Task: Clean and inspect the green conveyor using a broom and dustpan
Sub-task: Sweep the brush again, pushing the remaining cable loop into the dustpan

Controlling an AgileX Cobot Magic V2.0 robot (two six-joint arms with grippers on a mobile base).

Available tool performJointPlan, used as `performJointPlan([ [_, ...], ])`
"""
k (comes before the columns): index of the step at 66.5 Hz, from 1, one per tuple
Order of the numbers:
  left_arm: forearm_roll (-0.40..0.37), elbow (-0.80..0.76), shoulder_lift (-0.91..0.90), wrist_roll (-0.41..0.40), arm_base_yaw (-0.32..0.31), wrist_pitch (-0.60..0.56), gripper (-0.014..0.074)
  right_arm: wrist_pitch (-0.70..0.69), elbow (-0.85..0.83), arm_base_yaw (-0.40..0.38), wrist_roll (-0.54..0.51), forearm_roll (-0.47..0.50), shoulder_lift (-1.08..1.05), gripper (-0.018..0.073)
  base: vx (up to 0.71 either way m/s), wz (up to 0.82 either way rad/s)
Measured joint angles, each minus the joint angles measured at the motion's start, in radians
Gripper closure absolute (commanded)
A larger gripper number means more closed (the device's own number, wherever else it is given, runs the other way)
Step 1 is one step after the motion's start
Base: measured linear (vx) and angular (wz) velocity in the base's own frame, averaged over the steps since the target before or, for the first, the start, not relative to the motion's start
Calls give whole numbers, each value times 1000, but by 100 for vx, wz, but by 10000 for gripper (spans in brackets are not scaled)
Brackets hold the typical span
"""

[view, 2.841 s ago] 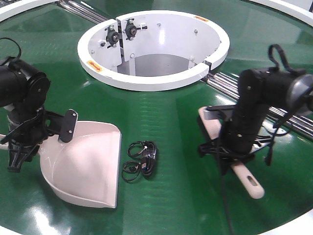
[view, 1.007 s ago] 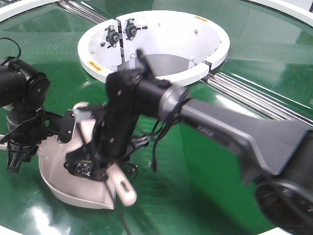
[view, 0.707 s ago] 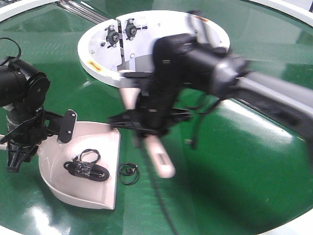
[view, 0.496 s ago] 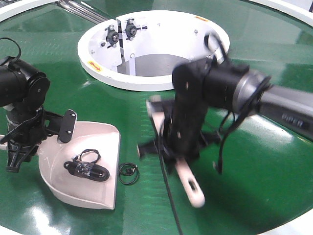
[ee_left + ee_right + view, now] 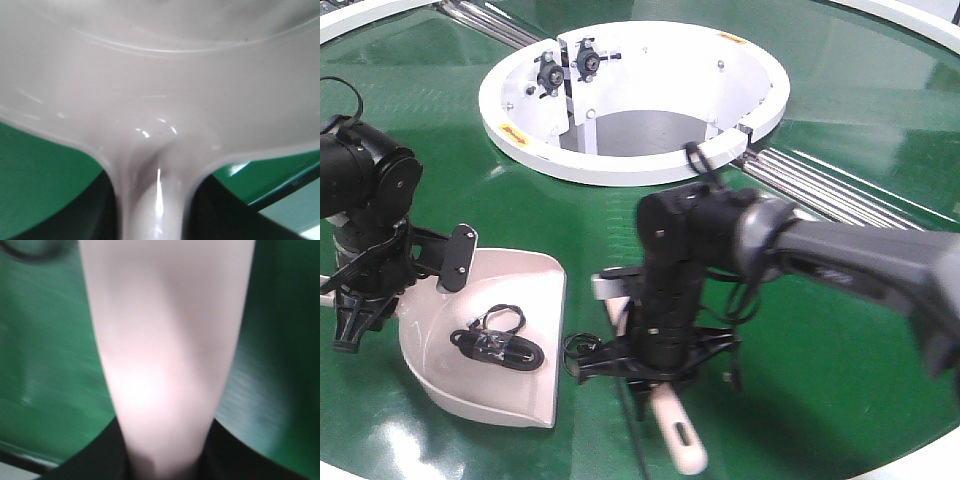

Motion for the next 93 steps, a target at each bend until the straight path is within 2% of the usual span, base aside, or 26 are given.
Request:
performJointPlan([
  [12,1,0,0,0,0,0,603,9,-157,59,-18,55,96,564,0,0],
  [26,2,0,0,0,0,-2,603,12,-412,112,-87,179,210,564,0,0],
  [36,10,-1,0,-1,0,7,603,18,-496,115,-91,184,218,564,0,0],
  [58,8,-1,0,-1,0,7,603,25,-503,47,-94,130,164,564,0,0],
  [71,8,-1,0,-1,0,7,603,25,-478,-1,-66,26,89,564,0,0],
  [80,7,-1,0,-1,0,7,603,25,-379,-39,-32,-55,18,564,0,0],
  [93,7,-1,0,-1,0,7,603,25,-182,-61,-27,-93,-27,564,0,0],
])
